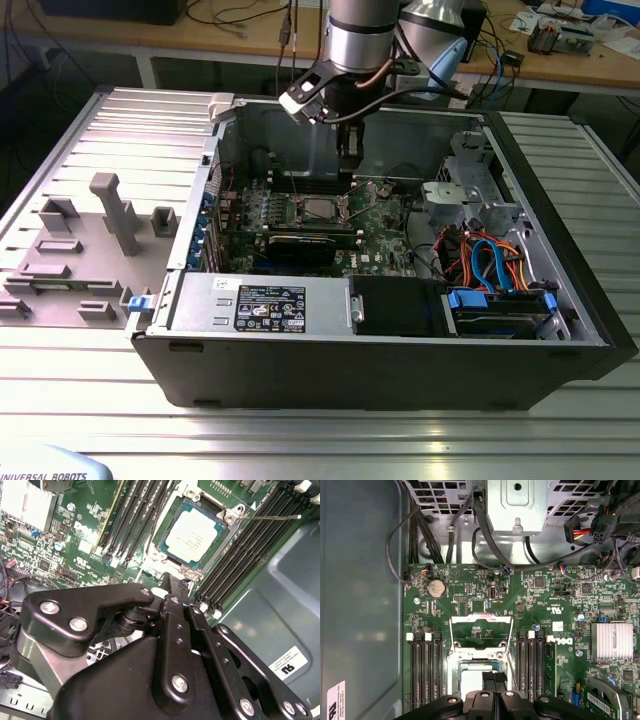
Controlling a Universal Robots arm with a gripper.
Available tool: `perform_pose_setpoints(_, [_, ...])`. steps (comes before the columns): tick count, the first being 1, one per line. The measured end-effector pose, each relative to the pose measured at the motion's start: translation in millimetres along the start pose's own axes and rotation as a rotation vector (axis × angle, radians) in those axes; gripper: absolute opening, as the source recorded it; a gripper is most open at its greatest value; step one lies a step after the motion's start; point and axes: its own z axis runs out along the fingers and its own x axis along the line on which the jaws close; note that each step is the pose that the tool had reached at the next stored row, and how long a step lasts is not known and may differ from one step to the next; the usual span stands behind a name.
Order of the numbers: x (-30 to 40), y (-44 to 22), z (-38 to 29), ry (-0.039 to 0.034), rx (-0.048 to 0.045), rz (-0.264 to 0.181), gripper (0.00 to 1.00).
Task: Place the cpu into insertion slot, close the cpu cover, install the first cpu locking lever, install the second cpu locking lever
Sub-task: 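Close the cpu cover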
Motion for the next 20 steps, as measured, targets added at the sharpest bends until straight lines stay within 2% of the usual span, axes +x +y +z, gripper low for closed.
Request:
perform_pose_setpoints(8, [0.0,2.9,0.2,0.0000,0.0000,0.000,0.11])
perform_pose_setpoints(20, [0.0,11.4,0.6,0.0000,0.0000,0.000,0.11])
